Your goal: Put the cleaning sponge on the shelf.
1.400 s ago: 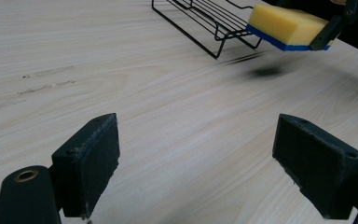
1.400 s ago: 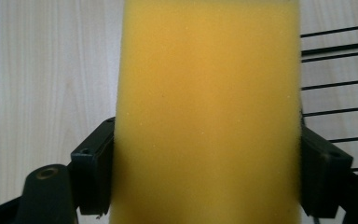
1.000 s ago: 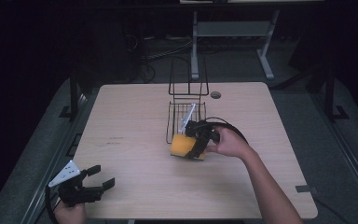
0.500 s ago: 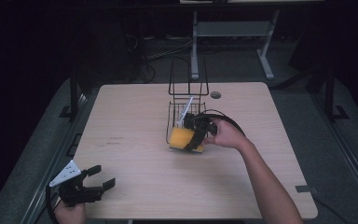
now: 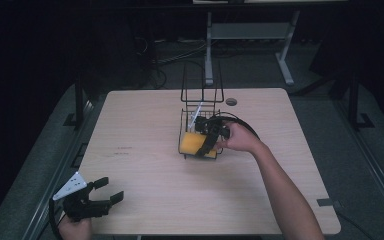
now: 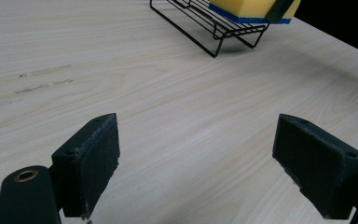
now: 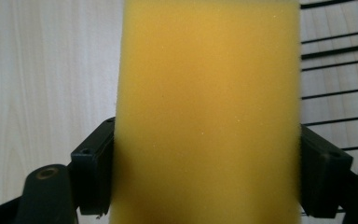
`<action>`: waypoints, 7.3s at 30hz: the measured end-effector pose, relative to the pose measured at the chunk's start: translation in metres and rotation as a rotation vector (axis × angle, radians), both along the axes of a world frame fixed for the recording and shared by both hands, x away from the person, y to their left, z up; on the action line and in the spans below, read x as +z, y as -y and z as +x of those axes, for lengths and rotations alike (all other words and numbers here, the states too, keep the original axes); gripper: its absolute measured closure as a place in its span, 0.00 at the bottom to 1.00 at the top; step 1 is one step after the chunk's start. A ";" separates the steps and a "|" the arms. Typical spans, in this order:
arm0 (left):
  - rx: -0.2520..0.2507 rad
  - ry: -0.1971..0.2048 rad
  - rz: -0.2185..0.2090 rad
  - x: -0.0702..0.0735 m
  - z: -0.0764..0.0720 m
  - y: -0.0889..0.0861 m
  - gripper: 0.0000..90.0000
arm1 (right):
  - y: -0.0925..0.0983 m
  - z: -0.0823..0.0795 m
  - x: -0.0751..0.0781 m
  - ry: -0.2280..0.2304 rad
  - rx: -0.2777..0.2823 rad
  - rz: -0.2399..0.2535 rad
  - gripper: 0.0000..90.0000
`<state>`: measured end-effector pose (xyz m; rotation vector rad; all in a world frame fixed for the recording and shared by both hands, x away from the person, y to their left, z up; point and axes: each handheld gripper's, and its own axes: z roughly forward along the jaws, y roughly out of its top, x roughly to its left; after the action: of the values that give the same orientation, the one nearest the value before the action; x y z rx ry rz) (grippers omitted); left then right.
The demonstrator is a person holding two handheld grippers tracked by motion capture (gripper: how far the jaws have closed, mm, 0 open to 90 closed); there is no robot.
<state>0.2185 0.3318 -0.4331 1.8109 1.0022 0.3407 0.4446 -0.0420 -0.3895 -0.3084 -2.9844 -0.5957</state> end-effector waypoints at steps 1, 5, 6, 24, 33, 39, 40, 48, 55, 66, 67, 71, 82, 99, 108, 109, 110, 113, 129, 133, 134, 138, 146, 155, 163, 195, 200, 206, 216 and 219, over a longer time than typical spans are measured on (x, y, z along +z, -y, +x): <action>0.001 0.000 -0.001 0.000 0.000 0.000 0.16 | 0.000 0.002 0.000 0.003 -0.003 -0.010 0.24; -0.001 0.000 0.001 0.000 0.001 0.000 0.16 | -0.002 0.008 -0.001 -0.004 -0.006 -0.035 0.24; -0.003 0.000 0.002 0.000 0.001 0.000 0.16 | -0.002 0.010 -0.001 0.001 -0.006 -0.035 0.24; -0.006 -0.004 -0.005 -0.001 0.000 0.001 0.16 | 0.001 0.041 -0.006 0.016 -0.052 -0.050 0.24; -0.004 -0.002 -0.007 -0.001 -0.001 0.000 0.16 | -0.004 0.043 -0.020 0.028 -0.048 -0.072 0.24; -0.005 -0.003 -0.005 -0.001 -0.001 0.001 0.16 | -0.002 0.043 -0.023 0.024 -0.057 -0.056 0.23; -0.006 -0.004 -0.004 -0.001 -0.001 0.001 0.16 | -0.001 0.043 -0.023 0.025 -0.055 -0.053 0.23; -0.005 -0.002 -0.004 -0.001 -0.001 0.001 0.16 | -0.001 0.040 -0.022 0.023 -0.067 -0.044 0.19; -0.005 -0.003 -0.007 -0.001 -0.001 0.001 0.16 | 0.000 0.038 -0.018 0.045 -0.074 -0.012 0.18; -0.008 -0.007 -0.007 -0.001 0.000 0.001 0.16 | 0.014 0.035 -0.017 0.055 -0.109 0.029 0.18; -0.008 -0.009 -0.008 -0.001 0.000 0.002 0.16 | 0.015 0.034 -0.017 0.055 -0.112 0.032 0.18; -0.011 -0.007 -0.014 -0.001 0.000 0.001 0.16 | 0.018 0.033 -0.014 0.063 -0.119 0.050 0.18; -0.015 -0.009 -0.013 -0.001 0.000 0.002 0.16 | 0.030 0.029 -0.015 0.069 -0.148 0.083 0.18; -0.015 -0.008 -0.010 -0.002 0.000 0.003 0.16 | 0.045 0.027 -0.006 0.082 -0.167 0.104 0.17; -0.018 -0.008 -0.008 -0.002 0.001 0.003 0.16 | 0.056 0.025 -0.008 0.080 -0.194 0.144 0.17; -0.017 -0.008 -0.008 -0.002 0.001 0.003 0.16 | 0.058 0.025 -0.007 0.077 -0.195 0.144 0.17; -0.017 -0.008 -0.008 -0.002 0.001 0.003 0.16 | 0.060 0.024 -0.007 0.076 -0.196 0.146 0.17; -0.017 -0.010 -0.007 -0.001 0.002 0.003 0.16 | 0.064 0.023 -0.005 0.080 -0.204 0.142 0.17; -0.013 -0.013 -0.007 -0.002 0.005 0.003 0.16 | 0.086 0.020 0.006 0.089 -0.240 0.139 0.17; -0.014 -0.013 -0.007 -0.002 0.005 0.004 0.16 | 0.090 0.020 0.007 0.091 -0.246 0.137 0.17; -0.015 -0.014 -0.005 -0.002 0.005 0.004 0.16 | 0.092 0.019 0.006 0.087 -0.252 0.130 0.17; -0.016 -0.014 -0.007 -0.002 0.006 0.005 0.16 | 0.094 0.017 0.005 0.087 -0.252 0.110 0.17; -0.018 -0.015 -0.002 -0.003 0.005 0.006 0.16 | 0.107 0.013 -0.001 0.093 -0.262 0.109 0.17; -0.023 -0.013 -0.001 -0.002 0.004 0.008 0.16 | 0.127 0.002 -0.006 0.085 -0.293 0.089 0.17; -0.024 -0.008 -0.009 -0.002 0.002 0.006 0.16 | 0.140 -0.010 -0.006 0.089 -0.314 0.088 0.17; -0.021 -0.009 0.000 -0.002 0.002 0.007 0.16 | 0.176 -0.038 -0.032 0.053 -0.361 0.059 0.18; -0.024 -0.009 0.001 -0.002 0.002 0.007 0.16 | 0.179 -0.042 -0.035 0.042 -0.363 0.054 0.18; -0.023 -0.007 0.002 -0.002 0.002 0.007 0.16 | 0.181 -0.047 -0.037 0.046 -0.366 0.062 0.18; -0.016 -0.002 -0.005 -0.001 0.000 0.005 0.16 | 0.182 -0.056 -0.040 0.046 -0.361 0.071 0.18; -0.018 -0.005 -0.002 -0.001 0.000 0.005 0.16 | 0.182 -0.060 -0.038 0.052 -0.357 0.066 0.18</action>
<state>0.2183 0.3265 -0.4340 1.8186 0.9886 0.3246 0.3845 -0.2240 -0.4277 -0.8430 -2.9679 -0.7400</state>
